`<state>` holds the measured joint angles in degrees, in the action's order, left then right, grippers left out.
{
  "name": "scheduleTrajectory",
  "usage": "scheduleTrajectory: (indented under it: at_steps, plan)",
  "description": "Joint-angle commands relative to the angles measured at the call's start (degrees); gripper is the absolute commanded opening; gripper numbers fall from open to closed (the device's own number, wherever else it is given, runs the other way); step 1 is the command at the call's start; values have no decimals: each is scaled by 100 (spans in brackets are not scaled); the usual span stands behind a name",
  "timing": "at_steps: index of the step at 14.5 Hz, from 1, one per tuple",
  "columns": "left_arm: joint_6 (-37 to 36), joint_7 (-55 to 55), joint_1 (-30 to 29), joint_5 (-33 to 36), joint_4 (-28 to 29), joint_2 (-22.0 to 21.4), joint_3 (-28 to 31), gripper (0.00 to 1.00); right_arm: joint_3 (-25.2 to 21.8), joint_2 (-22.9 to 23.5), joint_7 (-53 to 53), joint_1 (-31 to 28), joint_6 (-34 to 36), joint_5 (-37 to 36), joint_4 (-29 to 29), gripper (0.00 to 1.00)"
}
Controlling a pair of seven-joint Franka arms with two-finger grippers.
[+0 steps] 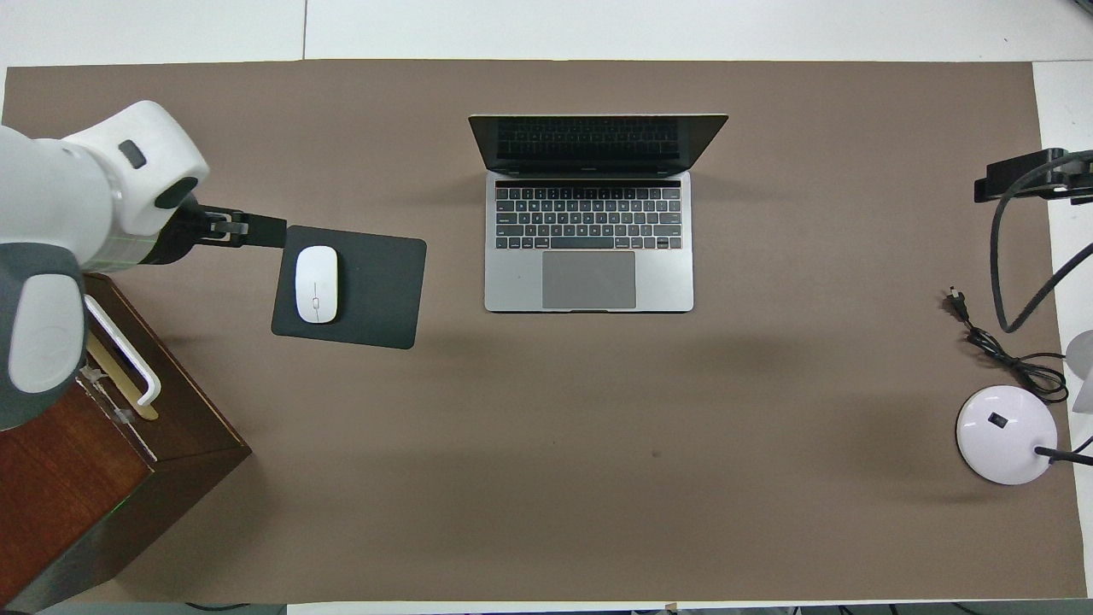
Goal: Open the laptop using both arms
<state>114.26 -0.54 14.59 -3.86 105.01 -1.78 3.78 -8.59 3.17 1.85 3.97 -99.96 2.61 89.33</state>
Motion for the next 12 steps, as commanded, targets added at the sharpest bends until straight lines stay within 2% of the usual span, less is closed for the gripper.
scheduleTrajectory:
  at_steps: [1,6,12]
  plan:
    - [-438,45,-289,201,11,-252,-61,100,155,-159,-159,-142,38,-59,164,99]
    - [-1413,1,-825,281,-226,-455,-61,100,155,-150,-159,-151,-50,-77,287,99]
    - [-1776,9,-1169,290,-182,-709,-70,100,155,-141,-141,-151,-68,-156,322,99]
